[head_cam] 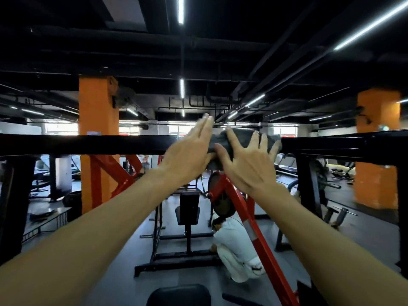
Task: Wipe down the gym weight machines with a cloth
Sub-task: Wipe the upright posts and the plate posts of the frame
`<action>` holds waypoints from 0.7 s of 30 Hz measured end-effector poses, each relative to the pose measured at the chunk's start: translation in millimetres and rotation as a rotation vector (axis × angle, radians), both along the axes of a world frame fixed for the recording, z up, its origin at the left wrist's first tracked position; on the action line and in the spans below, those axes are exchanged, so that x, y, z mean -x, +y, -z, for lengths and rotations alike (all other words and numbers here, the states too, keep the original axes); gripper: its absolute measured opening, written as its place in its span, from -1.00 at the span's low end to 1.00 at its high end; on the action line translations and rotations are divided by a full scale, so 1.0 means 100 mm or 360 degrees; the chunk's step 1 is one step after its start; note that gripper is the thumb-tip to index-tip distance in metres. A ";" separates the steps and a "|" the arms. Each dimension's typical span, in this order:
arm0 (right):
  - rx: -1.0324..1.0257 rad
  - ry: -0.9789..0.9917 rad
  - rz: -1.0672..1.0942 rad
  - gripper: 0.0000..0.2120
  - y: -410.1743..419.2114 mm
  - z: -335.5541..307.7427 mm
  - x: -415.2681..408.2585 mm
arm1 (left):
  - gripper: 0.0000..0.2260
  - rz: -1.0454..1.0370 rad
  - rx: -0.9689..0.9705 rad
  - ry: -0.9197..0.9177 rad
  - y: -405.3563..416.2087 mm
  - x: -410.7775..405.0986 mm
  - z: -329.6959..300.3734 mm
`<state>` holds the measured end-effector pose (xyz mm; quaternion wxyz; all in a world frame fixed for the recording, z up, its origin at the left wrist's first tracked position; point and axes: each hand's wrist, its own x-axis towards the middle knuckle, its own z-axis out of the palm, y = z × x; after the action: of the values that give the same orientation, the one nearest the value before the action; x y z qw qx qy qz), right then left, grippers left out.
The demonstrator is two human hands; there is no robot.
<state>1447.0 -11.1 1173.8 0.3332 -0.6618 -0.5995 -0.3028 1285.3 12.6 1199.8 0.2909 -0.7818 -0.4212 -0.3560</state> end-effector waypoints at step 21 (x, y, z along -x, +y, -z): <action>0.0024 0.0549 0.0328 -0.51 0.26 -0.27 -0.27 | -0.12 -0.0399 -0.0199 0.0198 0.23 0.50 0.18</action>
<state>1473.5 14.8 1200.9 0.3932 -0.7642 -0.4648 -0.2129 1234.8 36.0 1182.1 0.4067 -0.7239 -0.4737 -0.2935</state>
